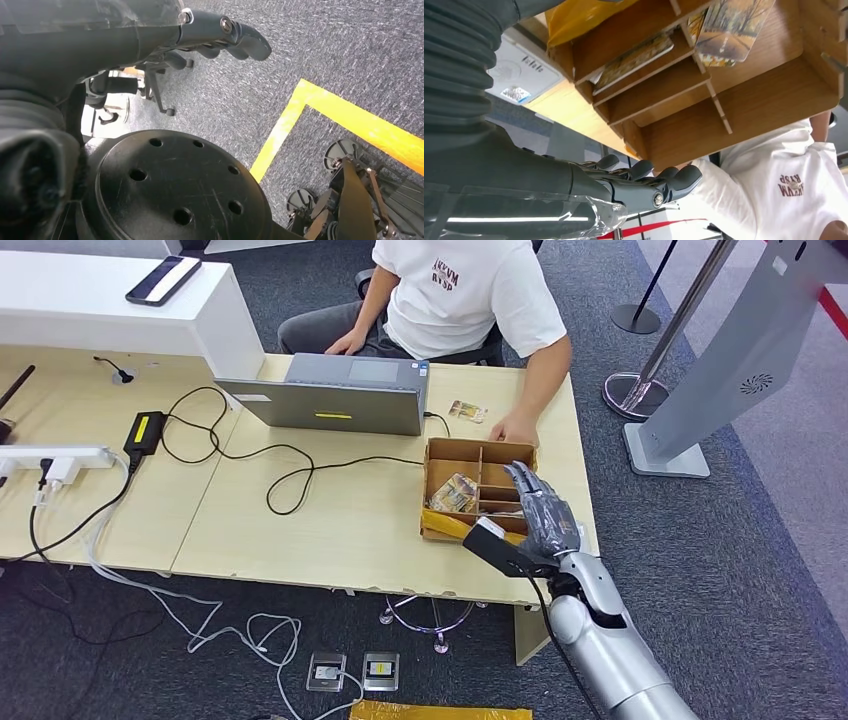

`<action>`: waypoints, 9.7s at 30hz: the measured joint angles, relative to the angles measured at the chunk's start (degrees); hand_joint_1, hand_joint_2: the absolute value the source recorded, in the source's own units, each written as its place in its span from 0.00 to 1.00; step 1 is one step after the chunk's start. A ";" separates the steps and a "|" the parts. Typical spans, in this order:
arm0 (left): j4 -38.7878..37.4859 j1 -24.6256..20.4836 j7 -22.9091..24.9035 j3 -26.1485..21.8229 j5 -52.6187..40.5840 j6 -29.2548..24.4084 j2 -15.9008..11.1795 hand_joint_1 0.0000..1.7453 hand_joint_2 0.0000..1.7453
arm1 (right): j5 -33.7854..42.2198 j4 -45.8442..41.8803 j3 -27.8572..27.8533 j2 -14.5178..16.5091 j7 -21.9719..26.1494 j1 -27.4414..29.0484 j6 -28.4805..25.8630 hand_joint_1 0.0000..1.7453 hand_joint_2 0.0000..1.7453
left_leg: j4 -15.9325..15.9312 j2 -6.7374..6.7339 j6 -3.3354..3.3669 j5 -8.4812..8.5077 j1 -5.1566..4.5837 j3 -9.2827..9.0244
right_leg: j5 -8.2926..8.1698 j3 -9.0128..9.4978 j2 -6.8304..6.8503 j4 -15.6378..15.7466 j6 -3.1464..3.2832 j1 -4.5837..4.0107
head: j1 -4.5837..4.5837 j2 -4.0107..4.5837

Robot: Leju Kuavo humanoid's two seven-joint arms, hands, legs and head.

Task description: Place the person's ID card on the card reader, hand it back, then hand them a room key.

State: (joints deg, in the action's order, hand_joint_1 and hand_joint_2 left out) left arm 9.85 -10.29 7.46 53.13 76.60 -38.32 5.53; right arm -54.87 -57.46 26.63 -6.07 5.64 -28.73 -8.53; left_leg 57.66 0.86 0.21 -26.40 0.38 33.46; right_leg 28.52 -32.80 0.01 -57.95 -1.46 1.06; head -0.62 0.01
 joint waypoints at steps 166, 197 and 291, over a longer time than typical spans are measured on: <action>-3.34 -0.57 -0.38 -6.17 -3.66 -0.02 2.63 0.00 0.00 | 1.39 3.14 4.41 2.28 -1.19 0.75 1.04 0.00 1.00 | 0.01 -0.03 0.00 0.00 0.01 0.00 | 0.00 0.00 -0.02 0.00 0.01 -0.01 | 0.01 0.00; -4.19 -0.69 -0.38 -7.16 -3.58 -0.02 3.39 0.00 0.00 | 1.91 3.13 4.41 1.65 -1.47 0.01 -0.11 0.00 1.00 | 0.01 -0.04 0.00 0.00 0.01 0.00 | 0.00 -0.01 -0.02 0.00 0.01 -0.01 | 0.01 0.01; -5.32 -1.09 2.08 -10.45 -7.34 -0.02 4.40 0.00 0.00 | -1.12 12.13 4.43 -0.16 2.31 -6.50 -1.84 1.00 1.00 | 0.02 -0.04 0.00 0.00 0.01 0.00 | 0.00 -0.01 -0.03 0.00 0.00 -0.01 | 0.00 0.01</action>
State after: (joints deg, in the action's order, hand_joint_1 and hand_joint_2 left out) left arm 4.53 -11.38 9.53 42.69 69.26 -38.34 9.93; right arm -55.98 -45.33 31.06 -6.23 7.95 -35.23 -10.37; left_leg 57.68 0.81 0.21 -26.40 0.39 33.46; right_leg 28.51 -32.81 -0.02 -57.95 -1.46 1.05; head -0.62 0.02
